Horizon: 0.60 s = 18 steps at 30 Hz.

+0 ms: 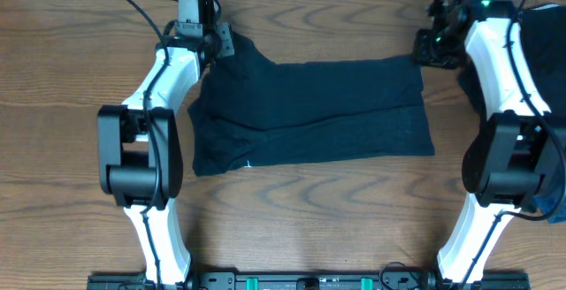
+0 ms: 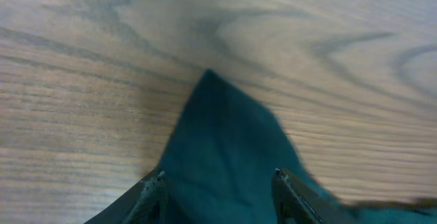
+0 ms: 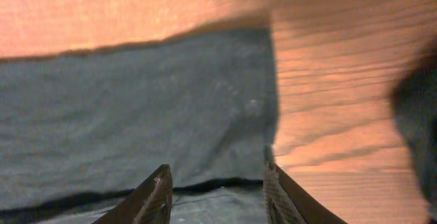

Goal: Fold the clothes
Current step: 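Move both grippers to the shirt's top-left and top-right corners, then grasp the shirt's top edge corners with both grippers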

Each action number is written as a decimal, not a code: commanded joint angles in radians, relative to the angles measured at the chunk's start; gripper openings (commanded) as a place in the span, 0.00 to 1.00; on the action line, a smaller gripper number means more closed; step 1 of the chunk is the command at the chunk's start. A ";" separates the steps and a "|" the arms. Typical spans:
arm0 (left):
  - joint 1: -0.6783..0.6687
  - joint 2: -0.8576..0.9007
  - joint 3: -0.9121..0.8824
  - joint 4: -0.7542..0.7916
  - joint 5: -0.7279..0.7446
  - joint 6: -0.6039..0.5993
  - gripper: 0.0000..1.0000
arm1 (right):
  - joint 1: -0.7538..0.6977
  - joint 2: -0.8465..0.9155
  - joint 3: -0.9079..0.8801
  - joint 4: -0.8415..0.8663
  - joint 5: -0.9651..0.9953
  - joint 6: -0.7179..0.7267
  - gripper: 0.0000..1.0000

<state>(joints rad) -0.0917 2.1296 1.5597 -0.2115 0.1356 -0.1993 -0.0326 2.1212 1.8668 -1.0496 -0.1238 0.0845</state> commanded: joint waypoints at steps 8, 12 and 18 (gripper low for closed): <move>0.000 0.140 0.021 0.080 -0.047 0.069 0.51 | 0.054 -0.020 -0.045 0.027 -0.007 0.011 0.41; -0.001 0.157 0.019 0.079 -0.047 0.069 0.51 | 0.056 -0.020 -0.045 0.029 -0.006 0.012 0.41; -0.001 0.185 0.017 0.055 -0.047 0.069 0.36 | 0.056 -0.020 -0.045 0.029 0.023 0.012 0.43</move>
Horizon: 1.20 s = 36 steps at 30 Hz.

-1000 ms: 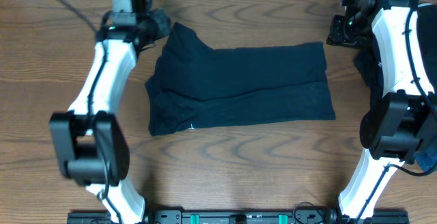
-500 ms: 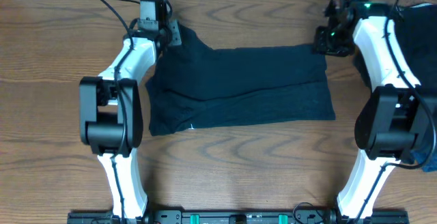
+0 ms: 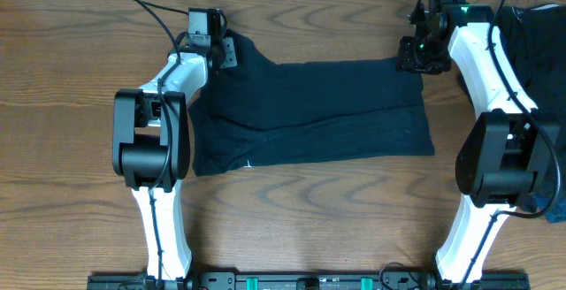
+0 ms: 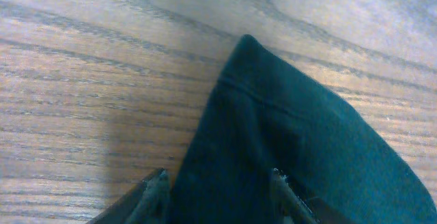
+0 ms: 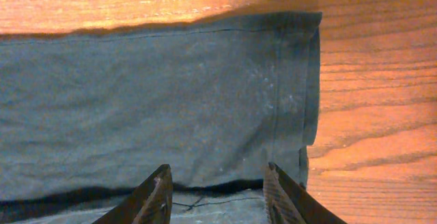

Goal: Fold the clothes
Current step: 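Grasp the shirt's top edge corners with both grippers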

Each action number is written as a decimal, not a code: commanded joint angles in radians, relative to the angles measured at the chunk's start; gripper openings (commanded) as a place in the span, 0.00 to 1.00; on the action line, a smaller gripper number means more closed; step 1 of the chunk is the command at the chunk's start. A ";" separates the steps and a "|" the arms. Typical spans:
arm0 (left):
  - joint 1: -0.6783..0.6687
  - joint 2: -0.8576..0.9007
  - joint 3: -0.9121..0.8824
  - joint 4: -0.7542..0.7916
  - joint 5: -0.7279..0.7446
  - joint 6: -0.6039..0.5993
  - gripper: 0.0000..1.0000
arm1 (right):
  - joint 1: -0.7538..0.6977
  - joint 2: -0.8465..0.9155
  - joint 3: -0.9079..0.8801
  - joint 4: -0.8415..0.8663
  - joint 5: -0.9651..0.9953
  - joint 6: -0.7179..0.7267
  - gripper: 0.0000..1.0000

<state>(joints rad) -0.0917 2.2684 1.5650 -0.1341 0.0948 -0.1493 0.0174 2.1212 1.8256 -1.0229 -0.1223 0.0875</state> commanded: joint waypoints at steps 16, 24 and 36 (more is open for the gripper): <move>-0.024 0.037 0.025 -0.055 -0.068 0.112 0.38 | 0.003 -0.013 -0.010 0.010 0.064 0.009 0.48; -0.047 0.035 0.038 -0.066 -0.171 0.156 0.39 | 0.003 -0.013 -0.010 0.010 0.066 0.009 0.48; -0.051 0.050 0.002 -0.089 -0.154 0.148 0.39 | 0.003 -0.013 -0.010 0.007 0.066 0.009 0.49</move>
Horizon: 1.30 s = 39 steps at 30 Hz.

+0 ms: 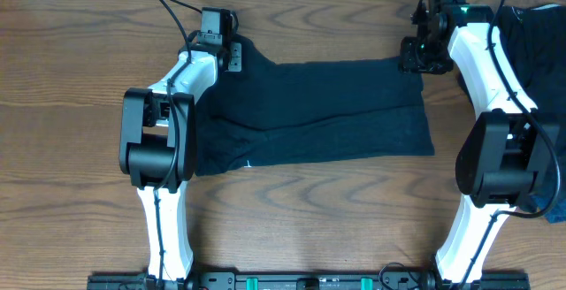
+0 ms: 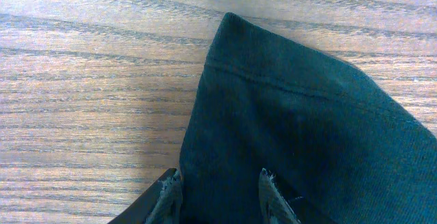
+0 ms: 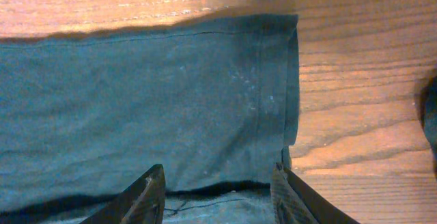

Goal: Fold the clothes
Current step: 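Grasp the shirt's top edge corners with both grippers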

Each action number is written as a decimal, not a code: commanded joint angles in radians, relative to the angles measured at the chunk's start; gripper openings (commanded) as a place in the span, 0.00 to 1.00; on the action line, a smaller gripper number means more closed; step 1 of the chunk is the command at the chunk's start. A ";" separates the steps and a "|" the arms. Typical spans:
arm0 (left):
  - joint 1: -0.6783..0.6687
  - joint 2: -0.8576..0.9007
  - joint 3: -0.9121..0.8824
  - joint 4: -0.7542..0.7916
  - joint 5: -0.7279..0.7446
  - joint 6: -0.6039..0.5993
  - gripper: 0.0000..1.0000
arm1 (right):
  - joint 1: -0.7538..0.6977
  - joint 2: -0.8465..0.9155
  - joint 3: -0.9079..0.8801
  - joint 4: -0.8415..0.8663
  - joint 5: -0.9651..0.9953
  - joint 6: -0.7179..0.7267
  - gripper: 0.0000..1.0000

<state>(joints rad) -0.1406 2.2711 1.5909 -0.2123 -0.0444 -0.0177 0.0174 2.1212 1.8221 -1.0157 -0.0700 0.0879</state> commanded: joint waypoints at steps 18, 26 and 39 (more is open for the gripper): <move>-0.002 0.047 -0.036 -0.064 0.010 -0.047 0.10 | 0.003 -0.013 -0.007 -0.008 0.014 0.008 0.49; -0.002 -0.011 -0.035 -0.063 0.010 -0.047 0.08 | -0.005 0.003 -0.007 0.001 0.014 -0.027 0.51; -0.002 -0.023 -0.035 -0.063 0.010 -0.047 0.08 | -0.010 0.155 -0.007 0.209 0.056 -0.097 0.43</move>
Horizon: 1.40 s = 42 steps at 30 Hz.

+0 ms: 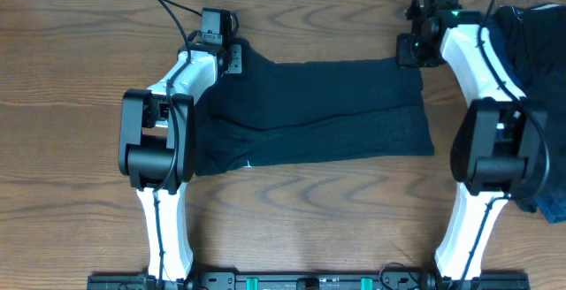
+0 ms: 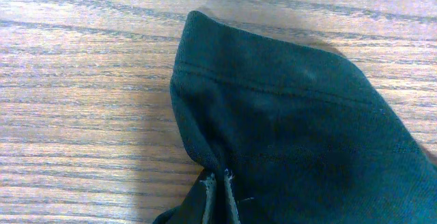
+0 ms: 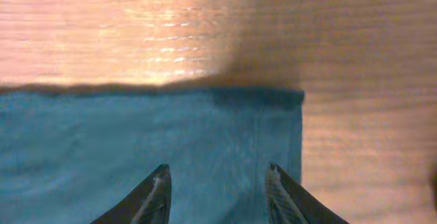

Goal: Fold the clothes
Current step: 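Grasp the shirt's top edge corners with both grippers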

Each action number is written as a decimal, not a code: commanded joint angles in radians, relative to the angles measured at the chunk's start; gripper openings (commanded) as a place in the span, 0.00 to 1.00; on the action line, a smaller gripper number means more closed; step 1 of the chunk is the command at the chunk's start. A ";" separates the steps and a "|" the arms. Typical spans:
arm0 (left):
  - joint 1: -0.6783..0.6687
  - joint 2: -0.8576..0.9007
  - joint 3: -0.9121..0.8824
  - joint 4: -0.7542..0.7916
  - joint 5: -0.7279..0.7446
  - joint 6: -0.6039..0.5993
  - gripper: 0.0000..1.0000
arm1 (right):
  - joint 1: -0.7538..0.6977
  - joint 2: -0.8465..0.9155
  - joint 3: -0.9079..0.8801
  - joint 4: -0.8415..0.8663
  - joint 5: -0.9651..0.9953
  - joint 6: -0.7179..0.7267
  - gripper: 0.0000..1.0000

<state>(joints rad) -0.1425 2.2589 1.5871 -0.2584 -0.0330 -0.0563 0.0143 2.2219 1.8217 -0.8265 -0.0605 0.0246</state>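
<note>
A dark navy garment (image 1: 309,109) lies spread across the table's middle, folded lengthwise. My left gripper (image 1: 232,58) sits at its far left corner; in the left wrist view (image 2: 217,177) the jaws are pinched together on the hemmed corner cloth (image 2: 273,115). My right gripper (image 1: 409,51) hovers at the far right corner. The right wrist view shows it (image 3: 217,176) open, fingers spread over the garment's hemmed edge (image 3: 287,135) with nothing gripped.
A pile of dark clothes (image 1: 539,42) lies at the right edge behind my right arm. A bit of blue fabric (image 1: 553,203) shows at the lower right. Bare wood table (image 1: 292,210) extends in front of the garment.
My left gripper has shut on the garment's far left corner, where it was open around it. My right gripper has moved slightly toward the far edge and stays open.
Both grippers began open near the garment's far corners. The left shifted rightward onto the left corner and the right moved in over the right corner. The left then narrowed and is now shut on the cloth; the right remains open above its corner.
</note>
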 commanded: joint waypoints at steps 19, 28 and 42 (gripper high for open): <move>0.000 -0.011 -0.031 -0.018 -0.001 -0.009 0.08 | -0.021 0.145 -0.006 0.184 0.161 -0.040 0.46; 0.000 -0.011 -0.031 -0.018 -0.001 -0.009 0.08 | -0.021 0.146 -0.007 0.172 0.048 -0.021 0.41; 0.000 -0.011 -0.031 -0.021 -0.001 -0.009 0.08 | -0.023 0.148 -0.010 0.173 0.049 -0.010 0.16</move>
<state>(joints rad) -0.1425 2.2570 1.5833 -0.2596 -0.0330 -0.0563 -0.0017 2.3478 1.8179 -0.6502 -0.0055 0.0051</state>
